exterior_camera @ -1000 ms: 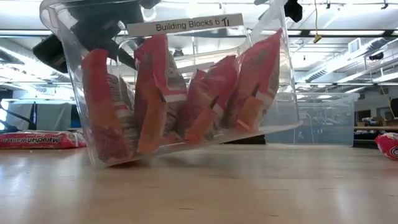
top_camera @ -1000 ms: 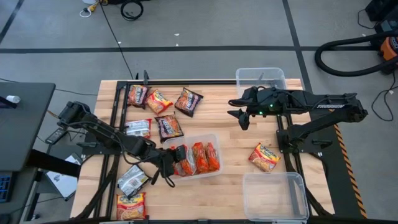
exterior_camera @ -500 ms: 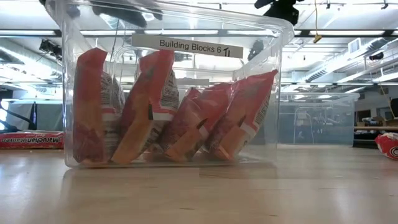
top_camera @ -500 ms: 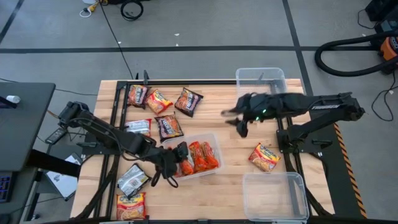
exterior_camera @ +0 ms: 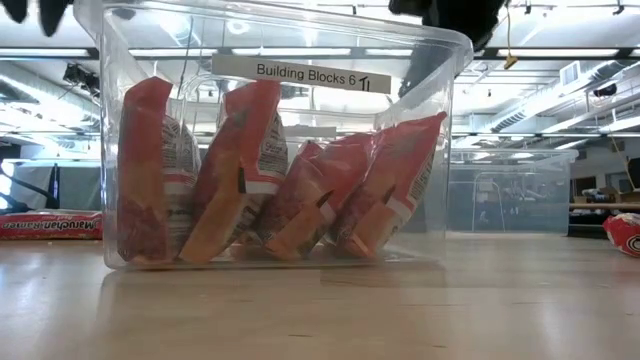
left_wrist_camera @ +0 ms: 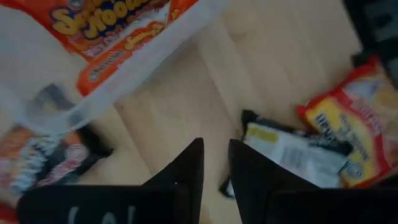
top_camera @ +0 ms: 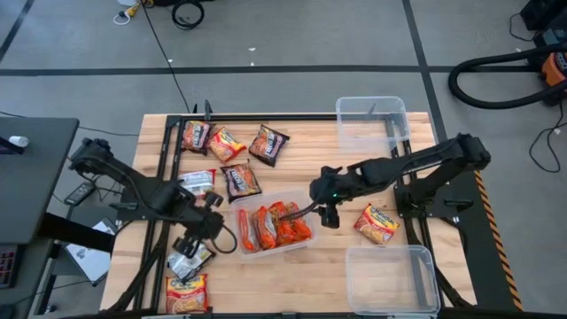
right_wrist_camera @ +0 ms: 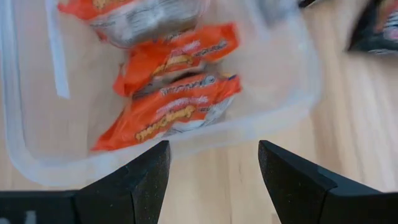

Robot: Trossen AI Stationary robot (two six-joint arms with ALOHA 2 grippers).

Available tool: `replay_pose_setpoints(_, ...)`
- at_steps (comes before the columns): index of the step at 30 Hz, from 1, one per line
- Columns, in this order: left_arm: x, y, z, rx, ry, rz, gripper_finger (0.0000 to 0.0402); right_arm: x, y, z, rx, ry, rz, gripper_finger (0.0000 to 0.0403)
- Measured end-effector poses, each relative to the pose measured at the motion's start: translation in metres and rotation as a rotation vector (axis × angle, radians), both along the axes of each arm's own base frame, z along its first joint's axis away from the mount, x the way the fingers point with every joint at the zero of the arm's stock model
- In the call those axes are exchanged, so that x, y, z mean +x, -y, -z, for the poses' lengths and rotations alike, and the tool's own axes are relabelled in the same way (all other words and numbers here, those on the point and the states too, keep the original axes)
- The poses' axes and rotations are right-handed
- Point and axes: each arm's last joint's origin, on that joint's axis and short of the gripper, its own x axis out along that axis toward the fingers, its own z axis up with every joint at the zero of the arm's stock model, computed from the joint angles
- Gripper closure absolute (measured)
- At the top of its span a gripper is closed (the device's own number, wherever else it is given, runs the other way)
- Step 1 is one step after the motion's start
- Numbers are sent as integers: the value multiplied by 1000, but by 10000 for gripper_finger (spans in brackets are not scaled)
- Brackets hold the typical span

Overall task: Sort Maruchan noodles
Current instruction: Adjust the bottom left transparent bin

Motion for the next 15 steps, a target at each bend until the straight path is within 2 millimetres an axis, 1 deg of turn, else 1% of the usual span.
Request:
replay_pose_setpoints(3,2,3,21,-10,8,-38,324,6,-2,7,0,-18,-47,153)
replay_pose_setpoints(6,6,-1,47,5,35,-77,324,10,-3,10,17,-19,-61,153)
replay_pose_setpoints(8,12,-5,60,-2,75,-110,324,11,-4,10,34,-9,-59,153)
replay_pose_setpoints(11,20,-14,67,5,136,-154,324,8,-6,5,77,10,-34,153)
replay_pose_setpoints(15,31,-28,65,49,204,-123,324,-6,-9,-7,123,14,0,153)
